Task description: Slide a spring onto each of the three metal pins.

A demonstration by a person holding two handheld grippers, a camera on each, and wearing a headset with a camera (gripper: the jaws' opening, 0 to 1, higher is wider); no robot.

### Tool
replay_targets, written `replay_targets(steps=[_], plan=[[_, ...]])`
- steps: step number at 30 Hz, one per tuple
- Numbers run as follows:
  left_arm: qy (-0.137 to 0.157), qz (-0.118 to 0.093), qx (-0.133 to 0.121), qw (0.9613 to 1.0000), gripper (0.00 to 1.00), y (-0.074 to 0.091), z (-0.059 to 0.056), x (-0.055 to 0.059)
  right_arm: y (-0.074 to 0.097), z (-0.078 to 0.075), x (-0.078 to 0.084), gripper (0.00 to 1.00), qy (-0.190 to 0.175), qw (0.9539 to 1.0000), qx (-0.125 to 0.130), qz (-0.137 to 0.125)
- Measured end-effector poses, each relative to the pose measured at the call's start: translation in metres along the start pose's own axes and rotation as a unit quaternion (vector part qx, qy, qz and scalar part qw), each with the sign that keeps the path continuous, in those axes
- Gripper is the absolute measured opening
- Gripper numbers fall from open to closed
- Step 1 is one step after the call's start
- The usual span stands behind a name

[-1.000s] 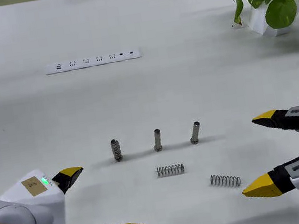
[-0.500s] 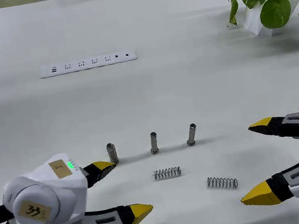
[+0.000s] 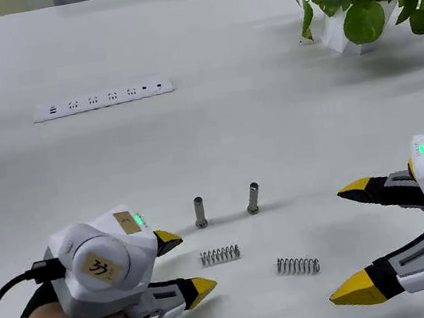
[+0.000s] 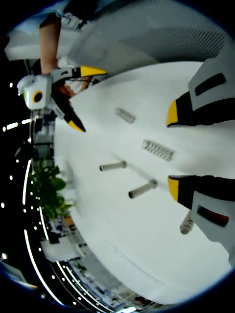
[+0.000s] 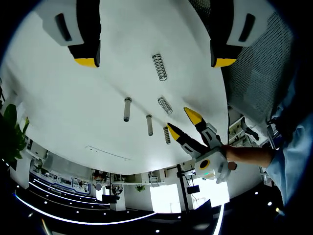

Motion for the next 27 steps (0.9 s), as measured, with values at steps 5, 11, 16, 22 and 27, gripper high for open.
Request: replay_targets(steps=[5,11,16,22,27], plan=[[-0.008,0.017,-0.003,0.9998,0.28,-0.009,0.003,-0.003,0.0,0.004,0.001,0.95,-0.006,1.0,-0.001,-0.003],[-0.018,0.04,0.002,0.999,0.23,-0.018,0.006,-0.002,-0.001,0.006,0.001,0.95,-0.012,0.9999,0.001,-0.009],[-0.021,0.058,0.012,0.998,0.21,-0.023,0.006,-0.002,-0.001,0.007,0.005,0.94,-0.015,0.9999,0.001,-0.008],[-0.022,0.08,0.027,0.9962,0.22,-0.03,0.007,-0.004,-0.003,0.009,0.006,0.94,-0.017,0.9998,0.0,-0.01],[-0.039,0.101,0.033,0.9936,0.21,-0.031,0.008,-0.006,-0.004,0.011,0.007,0.94,-0.018,0.9998,-0.002,-0.008]])
Point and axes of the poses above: the centre of the closed fingertips' face, and the gripper's own axes: y roughly backward along the fingers, z roughly to its left, x roughly out of its underside, the point moved 9 cm from there along y, roughly backward along the fingers, and after that the axes turned 3 degrees about -z, right-handed, at the moved point
